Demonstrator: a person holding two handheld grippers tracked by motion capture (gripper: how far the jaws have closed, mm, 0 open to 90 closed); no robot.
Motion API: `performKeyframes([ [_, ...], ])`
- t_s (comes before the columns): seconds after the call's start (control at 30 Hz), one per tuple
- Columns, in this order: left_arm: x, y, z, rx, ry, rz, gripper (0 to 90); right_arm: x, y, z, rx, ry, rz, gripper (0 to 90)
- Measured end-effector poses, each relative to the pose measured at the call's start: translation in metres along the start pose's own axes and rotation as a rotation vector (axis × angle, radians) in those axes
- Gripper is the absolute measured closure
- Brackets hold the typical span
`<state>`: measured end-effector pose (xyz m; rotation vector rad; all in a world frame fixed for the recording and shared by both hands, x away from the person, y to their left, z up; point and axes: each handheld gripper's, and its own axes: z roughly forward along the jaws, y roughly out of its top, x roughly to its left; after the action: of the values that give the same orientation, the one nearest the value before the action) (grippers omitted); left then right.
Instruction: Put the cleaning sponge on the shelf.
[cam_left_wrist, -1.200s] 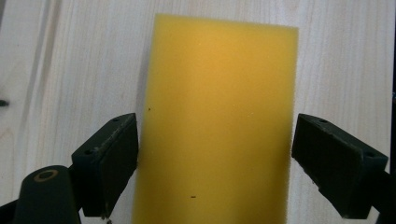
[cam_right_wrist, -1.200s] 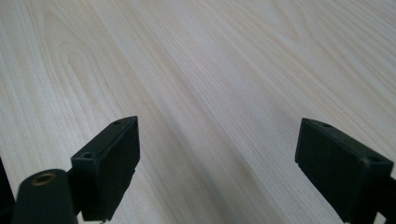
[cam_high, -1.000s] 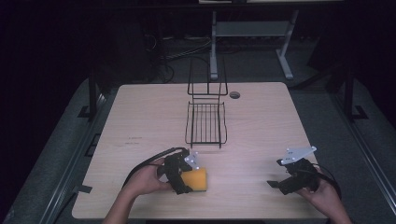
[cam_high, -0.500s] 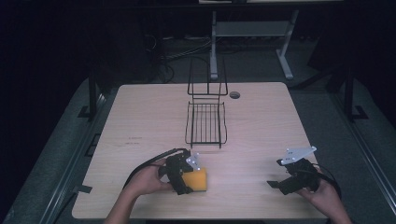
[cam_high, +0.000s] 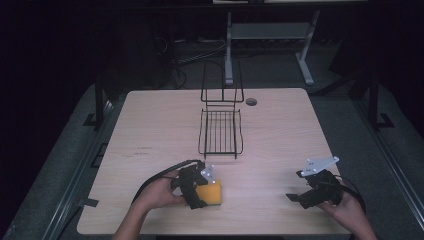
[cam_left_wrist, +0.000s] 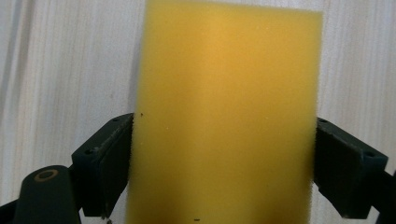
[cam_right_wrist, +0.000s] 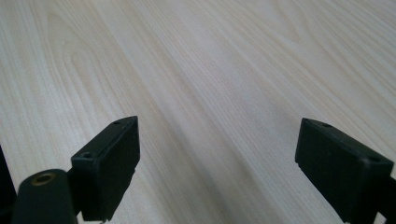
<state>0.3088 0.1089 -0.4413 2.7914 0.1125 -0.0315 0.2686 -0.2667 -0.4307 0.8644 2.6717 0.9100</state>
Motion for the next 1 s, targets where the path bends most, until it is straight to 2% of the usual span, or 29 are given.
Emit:
performKeyframes([
  [0.23,-0.0008,0.0007,0.0015,0.006,0.007,0.013,14.8,0.0,0.0001,0.0001,0.0,0.001,-0.001,13.7],
  [0.33,-0.0018,0.0005,0.0009,0.003,0.006,0.025,20.4,-0.0002,0.0001,-0.0005,0.0,0.001,0.001,13.7],
  [0.77,-0.002,0.0001,-0.0002,0.003,0.004,0.031,21.6,0.0003,0.0004,0.0007,0.005,0.003,-0.003,13.7],
  [1.0,-0.0004,-0.0014,-0.007,-0.029,0.004,0.017,21.8,0.0005,0.0004,0.0035,0.017,0.01,-0.003,13.8],
])
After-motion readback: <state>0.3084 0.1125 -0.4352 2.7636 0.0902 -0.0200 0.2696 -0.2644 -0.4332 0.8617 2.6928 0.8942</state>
